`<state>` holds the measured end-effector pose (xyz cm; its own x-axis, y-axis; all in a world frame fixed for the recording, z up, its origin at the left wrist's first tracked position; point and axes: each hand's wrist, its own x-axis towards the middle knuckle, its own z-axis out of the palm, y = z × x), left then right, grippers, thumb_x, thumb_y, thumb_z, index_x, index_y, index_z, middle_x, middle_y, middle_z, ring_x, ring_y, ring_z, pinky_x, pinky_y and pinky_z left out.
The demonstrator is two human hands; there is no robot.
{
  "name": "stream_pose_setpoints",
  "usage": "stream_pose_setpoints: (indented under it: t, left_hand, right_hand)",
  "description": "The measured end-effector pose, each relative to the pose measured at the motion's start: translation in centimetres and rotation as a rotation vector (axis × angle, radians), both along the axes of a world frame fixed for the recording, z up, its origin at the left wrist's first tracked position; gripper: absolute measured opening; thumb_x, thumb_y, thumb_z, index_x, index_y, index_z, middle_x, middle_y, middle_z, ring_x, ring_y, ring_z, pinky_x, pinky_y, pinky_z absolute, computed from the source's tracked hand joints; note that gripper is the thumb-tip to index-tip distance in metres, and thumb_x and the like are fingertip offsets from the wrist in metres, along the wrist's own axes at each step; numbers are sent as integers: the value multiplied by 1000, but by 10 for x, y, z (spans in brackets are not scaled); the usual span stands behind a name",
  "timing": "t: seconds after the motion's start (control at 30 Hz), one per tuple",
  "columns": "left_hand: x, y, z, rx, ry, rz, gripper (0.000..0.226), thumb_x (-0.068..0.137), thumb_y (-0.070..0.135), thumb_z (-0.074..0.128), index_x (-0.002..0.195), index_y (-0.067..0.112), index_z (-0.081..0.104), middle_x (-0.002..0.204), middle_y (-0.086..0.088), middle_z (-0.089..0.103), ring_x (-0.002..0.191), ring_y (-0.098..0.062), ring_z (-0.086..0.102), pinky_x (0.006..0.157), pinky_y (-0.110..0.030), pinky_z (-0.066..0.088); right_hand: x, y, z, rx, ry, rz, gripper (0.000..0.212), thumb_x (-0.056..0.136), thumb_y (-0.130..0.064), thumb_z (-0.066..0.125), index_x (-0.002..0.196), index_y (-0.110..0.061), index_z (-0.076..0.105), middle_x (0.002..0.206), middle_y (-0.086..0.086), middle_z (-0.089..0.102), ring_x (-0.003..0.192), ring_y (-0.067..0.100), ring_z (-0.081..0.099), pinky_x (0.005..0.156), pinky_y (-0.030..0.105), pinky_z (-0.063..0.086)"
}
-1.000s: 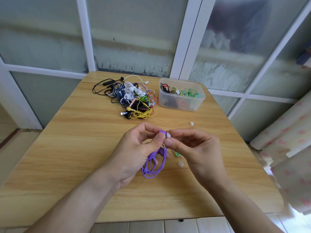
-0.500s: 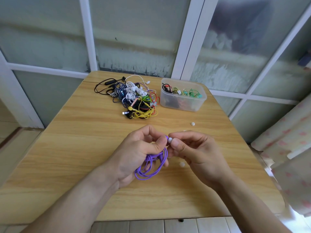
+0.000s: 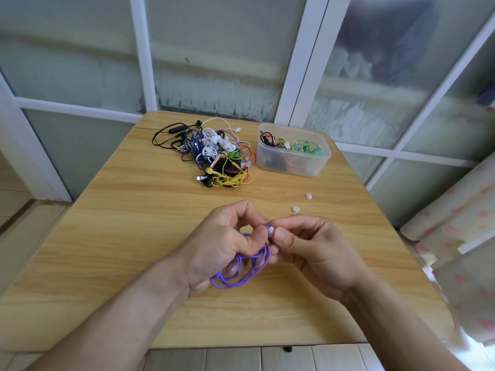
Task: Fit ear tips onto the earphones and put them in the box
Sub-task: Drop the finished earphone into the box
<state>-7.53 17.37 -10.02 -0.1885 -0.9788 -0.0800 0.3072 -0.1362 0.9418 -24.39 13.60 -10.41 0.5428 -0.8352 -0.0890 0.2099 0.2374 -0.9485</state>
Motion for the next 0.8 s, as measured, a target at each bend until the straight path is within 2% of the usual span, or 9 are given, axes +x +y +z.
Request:
stream_pose_setpoints:
  t: [0.17,0.23,0.3,0.37,0.43,0.53,0.8]
  left_hand:
    - [0,-1,0,-144,-96,30,20,86,-14,56,78,3,50,84,-4,61,59,-12,64,52,-21,51]
    - [0,-3,-2,-249,-192,60,20,85,-16,57,78,1,49,85,-4,58,59,-6,62,55,-18,49]
    - [1,-4,-4,-335,-241,87,21,83,-12,63,77,3,49,85,-2,57,62,-5,61,59,-17,49]
    - [0,-5,-6,-378,-230,102,16,77,-1,65,76,6,50,84,2,58,64,-7,61,61,-18,48]
    - [0,-5,-8,-396,-209,117,13,75,2,63,76,8,51,84,3,59,66,-8,61,62,-18,48]
    - [0,-5,-9,-422,-192,124,13,75,2,63,76,9,51,85,3,60,67,-8,61,63,-18,48]
    - [7,-6,-6,-461,-236,94,13,76,4,65,78,10,54,82,9,62,73,-7,61,68,-17,48]
  right_hand:
    - [1,1,2,150,-48,39,22,70,-7,69,89,2,75,71,13,69,61,17,67,61,27,59]
    - [2,2,1,255,-80,54,24,64,-12,75,86,-4,78,69,10,68,62,14,67,61,25,59]
    - [3,2,-2,366,-137,86,36,56,-10,87,90,-4,77,71,9,68,64,13,68,62,25,59]
    - [5,1,-5,444,-193,108,50,48,-10,96,93,-4,75,74,7,69,66,12,69,62,25,58]
    - [7,2,-7,515,-242,87,53,42,-8,98,89,-6,75,76,7,71,64,12,69,60,25,58]
    - [9,3,-5,554,-271,76,50,38,-5,98,83,-6,75,76,7,71,63,12,70,59,25,59]
    - [6,3,2,614,-302,82,51,38,5,96,83,-4,75,78,9,73,67,15,72,61,28,60]
